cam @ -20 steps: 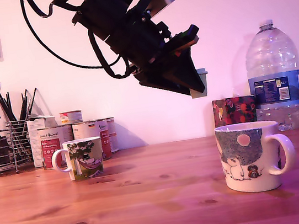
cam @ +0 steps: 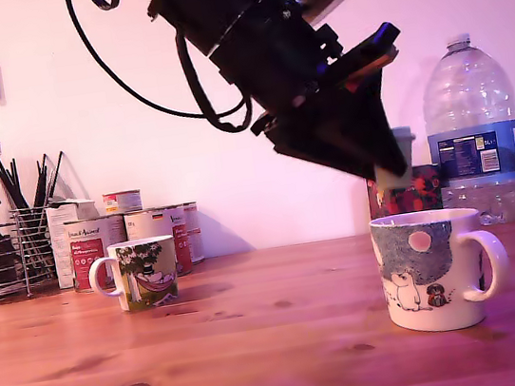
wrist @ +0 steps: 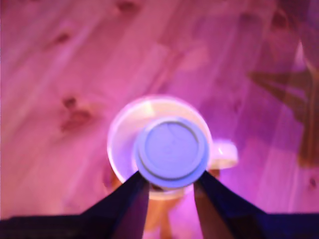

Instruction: Pick up the coffee capsules from the table one by one and drop them inside the nearest coffee cup

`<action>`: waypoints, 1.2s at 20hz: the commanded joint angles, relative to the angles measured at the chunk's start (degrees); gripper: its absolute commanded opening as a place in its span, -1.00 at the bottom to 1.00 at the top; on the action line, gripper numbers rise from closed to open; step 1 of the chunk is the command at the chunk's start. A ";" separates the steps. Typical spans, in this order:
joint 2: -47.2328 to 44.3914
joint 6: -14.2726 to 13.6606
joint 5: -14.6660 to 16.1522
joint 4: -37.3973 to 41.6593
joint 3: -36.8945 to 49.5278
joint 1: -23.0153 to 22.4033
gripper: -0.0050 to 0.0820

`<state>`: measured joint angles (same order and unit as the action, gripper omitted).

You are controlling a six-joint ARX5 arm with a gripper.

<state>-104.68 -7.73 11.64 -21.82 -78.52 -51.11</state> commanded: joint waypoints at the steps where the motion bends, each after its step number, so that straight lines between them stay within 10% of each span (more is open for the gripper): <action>1: -3.15 0.13 -0.17 -2.80 -4.72 -0.33 -0.42; 9: -14.03 0.04 -1.84 -17.25 -20.22 -1.44 -0.42; 21: -14.58 -0.28 -1.86 -17.35 -20.39 -1.75 -0.42; 24: -14.58 -0.94 -1.05 -17.09 -20.39 -1.73 0.16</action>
<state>-118.28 -8.08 10.24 -39.24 -98.48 -52.51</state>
